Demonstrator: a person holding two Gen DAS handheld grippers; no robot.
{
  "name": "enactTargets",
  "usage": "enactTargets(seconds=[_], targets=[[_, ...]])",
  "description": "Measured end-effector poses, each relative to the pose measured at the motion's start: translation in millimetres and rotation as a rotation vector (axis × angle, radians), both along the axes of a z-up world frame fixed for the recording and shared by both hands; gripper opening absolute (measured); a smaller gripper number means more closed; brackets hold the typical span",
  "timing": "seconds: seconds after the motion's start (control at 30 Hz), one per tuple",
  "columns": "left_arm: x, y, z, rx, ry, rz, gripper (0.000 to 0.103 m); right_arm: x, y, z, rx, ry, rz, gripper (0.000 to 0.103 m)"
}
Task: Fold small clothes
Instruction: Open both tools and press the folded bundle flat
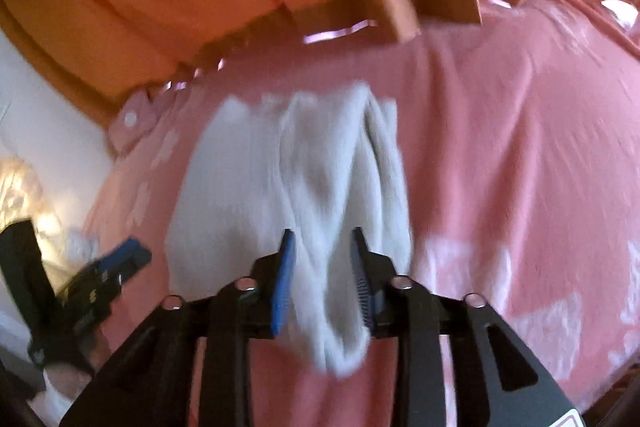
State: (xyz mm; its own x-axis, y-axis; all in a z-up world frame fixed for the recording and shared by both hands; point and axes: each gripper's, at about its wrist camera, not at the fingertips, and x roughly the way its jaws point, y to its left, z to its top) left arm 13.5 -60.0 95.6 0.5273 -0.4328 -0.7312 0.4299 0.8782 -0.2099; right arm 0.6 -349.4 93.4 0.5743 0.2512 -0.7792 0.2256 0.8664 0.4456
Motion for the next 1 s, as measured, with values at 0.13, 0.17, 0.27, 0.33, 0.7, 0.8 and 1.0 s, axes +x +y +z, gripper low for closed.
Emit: enactTargets(seconds=[0.13, 0.17, 0.27, 0.33, 0.7, 0.8, 1.0], targets=[[16, -21, -21, 0.022, 0.054, 0.001, 0.053, 50, -8, -32, 0.008, 0.082, -0.027, 0.054], [18, -23, -26, 0.027, 0.063, 0.006, 0.053, 61, -9, -43, 0.030, 0.101, -0.018, 0.051], [16, -27, -31, 0.041, 0.039, 0.018, 0.055, 72, -6, -37, 0.036, 0.051, -0.005, 0.011], [17, -27, -32, 0.039, 0.036, 0.013, 0.058, 60, -11, -7, 0.057, -0.077, -0.013, 0.009], [8, -45, -39, 0.132, -0.027, -0.014, 0.067, 36, -9, -13, -0.088, -0.017, -0.056, 0.013], [7, -43, -39, 0.133, -0.024, -0.013, 0.067, 13, 15, 8, -0.119, -0.026, 0.030, 0.017], [2, -47, -39, 0.153, -0.026, -0.013, 0.067, 6, 33, -43, -0.235, 0.173, 0.131, 0.018]])
